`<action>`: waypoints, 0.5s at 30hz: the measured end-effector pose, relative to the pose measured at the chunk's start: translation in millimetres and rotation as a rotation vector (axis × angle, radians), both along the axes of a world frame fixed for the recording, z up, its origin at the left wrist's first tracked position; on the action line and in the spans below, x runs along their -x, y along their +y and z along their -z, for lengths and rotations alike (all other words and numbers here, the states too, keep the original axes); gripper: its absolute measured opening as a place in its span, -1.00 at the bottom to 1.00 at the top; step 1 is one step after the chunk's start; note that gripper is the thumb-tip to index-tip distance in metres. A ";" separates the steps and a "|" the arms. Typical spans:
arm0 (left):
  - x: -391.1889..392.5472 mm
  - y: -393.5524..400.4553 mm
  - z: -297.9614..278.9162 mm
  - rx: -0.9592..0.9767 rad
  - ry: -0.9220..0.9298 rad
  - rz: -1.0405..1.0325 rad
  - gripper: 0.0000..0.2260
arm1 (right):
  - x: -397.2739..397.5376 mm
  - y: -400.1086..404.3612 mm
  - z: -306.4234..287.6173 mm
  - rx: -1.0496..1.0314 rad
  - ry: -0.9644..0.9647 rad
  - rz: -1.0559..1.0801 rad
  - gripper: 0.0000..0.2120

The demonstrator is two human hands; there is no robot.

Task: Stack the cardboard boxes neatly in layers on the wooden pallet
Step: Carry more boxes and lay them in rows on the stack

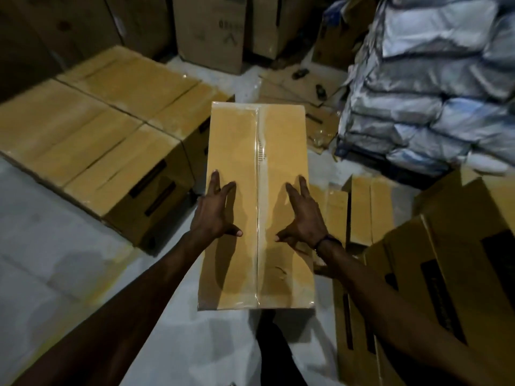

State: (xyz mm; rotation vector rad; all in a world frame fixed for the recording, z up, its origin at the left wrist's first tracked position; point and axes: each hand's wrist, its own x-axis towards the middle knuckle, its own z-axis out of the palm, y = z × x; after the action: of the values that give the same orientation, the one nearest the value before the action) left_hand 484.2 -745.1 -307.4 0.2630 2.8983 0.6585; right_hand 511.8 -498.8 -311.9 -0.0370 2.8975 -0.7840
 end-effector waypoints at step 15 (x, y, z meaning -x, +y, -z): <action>277.0 76.7 -71.9 0.008 -0.004 0.001 0.26 | 274.8 73.4 -68.2 0.016 0.027 0.016 0.52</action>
State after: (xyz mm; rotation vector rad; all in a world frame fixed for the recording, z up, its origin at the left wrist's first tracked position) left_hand 207.2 -668.4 -235.5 0.2616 2.8963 0.6460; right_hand 236.9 -425.4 -243.8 -0.0266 2.9202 -0.8148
